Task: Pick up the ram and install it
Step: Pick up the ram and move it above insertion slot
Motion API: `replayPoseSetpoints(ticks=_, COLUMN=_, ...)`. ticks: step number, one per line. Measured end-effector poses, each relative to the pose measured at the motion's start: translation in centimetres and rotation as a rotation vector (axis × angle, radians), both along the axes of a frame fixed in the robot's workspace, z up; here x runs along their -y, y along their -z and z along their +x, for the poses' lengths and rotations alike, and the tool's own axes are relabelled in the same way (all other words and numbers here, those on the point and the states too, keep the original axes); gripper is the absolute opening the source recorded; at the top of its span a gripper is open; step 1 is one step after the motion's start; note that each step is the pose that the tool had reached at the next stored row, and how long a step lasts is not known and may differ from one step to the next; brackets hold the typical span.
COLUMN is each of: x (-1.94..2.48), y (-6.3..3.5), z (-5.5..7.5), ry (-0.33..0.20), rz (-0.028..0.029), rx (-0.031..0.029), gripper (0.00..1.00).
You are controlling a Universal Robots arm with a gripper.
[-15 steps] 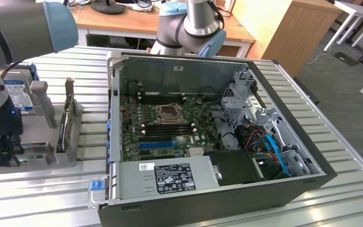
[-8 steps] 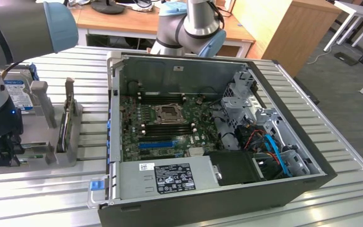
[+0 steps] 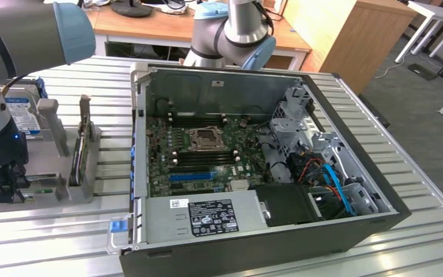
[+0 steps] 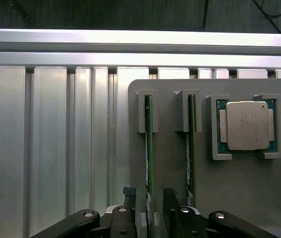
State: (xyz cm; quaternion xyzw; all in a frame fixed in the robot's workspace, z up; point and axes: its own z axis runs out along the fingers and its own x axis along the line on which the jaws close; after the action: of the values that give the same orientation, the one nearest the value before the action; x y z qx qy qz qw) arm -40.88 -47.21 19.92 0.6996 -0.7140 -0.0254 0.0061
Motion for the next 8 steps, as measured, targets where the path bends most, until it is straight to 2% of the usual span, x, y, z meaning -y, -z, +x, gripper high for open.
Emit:
replayPoseSetpoints(ticks=6, x=0.0, y=0.0, z=0.0, ry=0.0, rz=0.0, rx=0.0, gripper=0.34)
replayPoseSetpoints(ticks=7, x=0.0, y=0.0, z=0.0, ry=0.0, rz=0.0, rx=0.0, gripper=0.27)
replayPoseSetpoints(ticks=8, x=0.0, y=0.0, z=0.0, ry=0.0, rz=0.0, rx=0.0001, gripper=0.27)
